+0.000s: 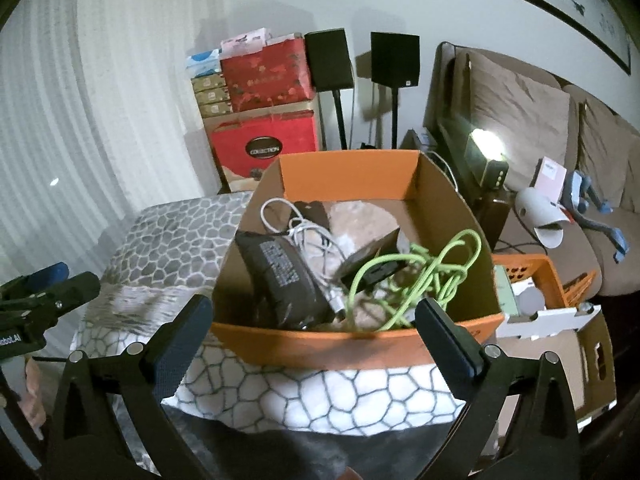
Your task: Organize objects
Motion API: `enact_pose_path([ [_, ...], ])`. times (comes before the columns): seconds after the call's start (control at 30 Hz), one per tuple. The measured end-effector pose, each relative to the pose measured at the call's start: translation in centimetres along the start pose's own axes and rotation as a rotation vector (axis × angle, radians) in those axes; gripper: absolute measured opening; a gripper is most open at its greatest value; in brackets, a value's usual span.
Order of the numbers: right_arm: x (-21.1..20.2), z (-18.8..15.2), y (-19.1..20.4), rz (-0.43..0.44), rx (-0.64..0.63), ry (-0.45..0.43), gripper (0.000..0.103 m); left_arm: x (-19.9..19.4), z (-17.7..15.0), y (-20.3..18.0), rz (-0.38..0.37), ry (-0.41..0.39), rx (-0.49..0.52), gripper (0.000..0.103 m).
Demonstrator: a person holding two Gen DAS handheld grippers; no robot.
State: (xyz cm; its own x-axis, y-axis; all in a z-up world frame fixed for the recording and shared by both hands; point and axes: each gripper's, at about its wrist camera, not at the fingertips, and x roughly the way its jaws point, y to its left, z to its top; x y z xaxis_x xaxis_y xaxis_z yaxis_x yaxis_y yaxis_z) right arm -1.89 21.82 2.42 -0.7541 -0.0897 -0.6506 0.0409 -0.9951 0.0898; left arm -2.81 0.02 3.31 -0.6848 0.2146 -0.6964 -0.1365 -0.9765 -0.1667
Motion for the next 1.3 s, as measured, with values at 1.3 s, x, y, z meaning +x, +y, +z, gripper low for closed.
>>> enact_pose_path([
  [1.3, 0.0, -3.1, 2.3, -0.057, 0.0, -0.022, 0.102, 1.0, -2.7, 0.7, 0.083, 0.02, 0.001, 0.103],
])
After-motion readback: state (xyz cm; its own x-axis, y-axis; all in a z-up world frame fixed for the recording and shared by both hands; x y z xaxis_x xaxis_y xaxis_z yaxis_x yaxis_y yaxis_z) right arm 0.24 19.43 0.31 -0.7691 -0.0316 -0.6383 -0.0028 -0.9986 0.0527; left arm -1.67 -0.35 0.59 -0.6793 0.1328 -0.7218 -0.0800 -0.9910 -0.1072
